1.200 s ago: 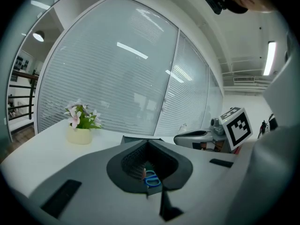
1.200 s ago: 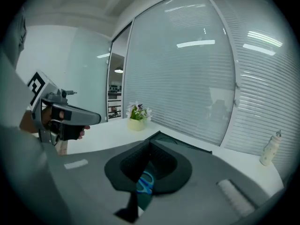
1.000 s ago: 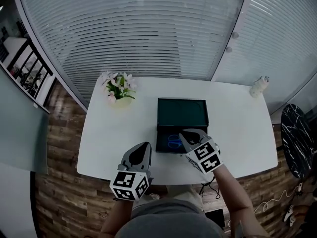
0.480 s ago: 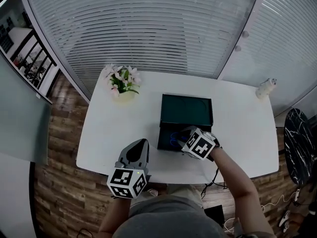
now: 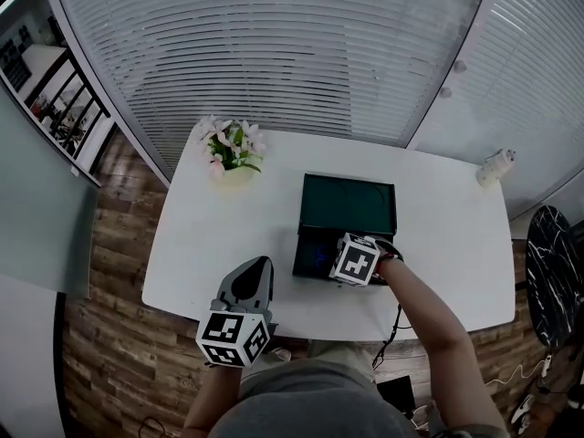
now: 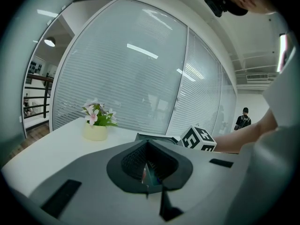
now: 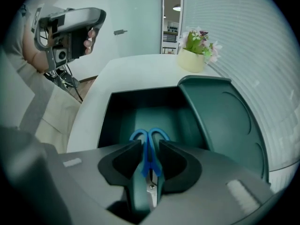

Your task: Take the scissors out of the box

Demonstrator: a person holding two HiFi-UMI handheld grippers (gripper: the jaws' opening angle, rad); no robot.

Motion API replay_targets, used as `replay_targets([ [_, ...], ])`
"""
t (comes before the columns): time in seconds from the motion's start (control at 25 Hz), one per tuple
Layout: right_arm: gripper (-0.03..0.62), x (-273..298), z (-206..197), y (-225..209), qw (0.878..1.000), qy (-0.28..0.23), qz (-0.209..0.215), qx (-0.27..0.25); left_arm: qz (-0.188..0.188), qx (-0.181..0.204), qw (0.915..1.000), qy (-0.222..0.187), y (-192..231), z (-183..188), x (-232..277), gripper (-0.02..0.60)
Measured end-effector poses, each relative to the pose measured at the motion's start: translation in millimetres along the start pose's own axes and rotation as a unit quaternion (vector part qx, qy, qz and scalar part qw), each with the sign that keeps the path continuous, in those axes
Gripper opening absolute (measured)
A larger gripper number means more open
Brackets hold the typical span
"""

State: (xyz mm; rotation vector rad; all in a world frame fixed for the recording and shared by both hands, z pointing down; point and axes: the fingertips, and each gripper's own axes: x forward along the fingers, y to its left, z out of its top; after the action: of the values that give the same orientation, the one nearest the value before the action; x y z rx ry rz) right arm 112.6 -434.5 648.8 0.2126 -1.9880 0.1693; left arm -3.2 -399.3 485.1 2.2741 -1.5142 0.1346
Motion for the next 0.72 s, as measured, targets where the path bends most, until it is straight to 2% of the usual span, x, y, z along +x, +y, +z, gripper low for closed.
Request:
replay_targets([
  [0.32,0.124,7,-6,5,1.0,0.023,0.011,-0.011,0.007,-0.005,1.0,-0.005,3,2,-3,0.006],
  [0.72,0.095,6,-6,6,0.999,0.03,-0.006,-0.019,0.001,-0.004,0.9999,-0.014,1,9,-10,0.006],
])
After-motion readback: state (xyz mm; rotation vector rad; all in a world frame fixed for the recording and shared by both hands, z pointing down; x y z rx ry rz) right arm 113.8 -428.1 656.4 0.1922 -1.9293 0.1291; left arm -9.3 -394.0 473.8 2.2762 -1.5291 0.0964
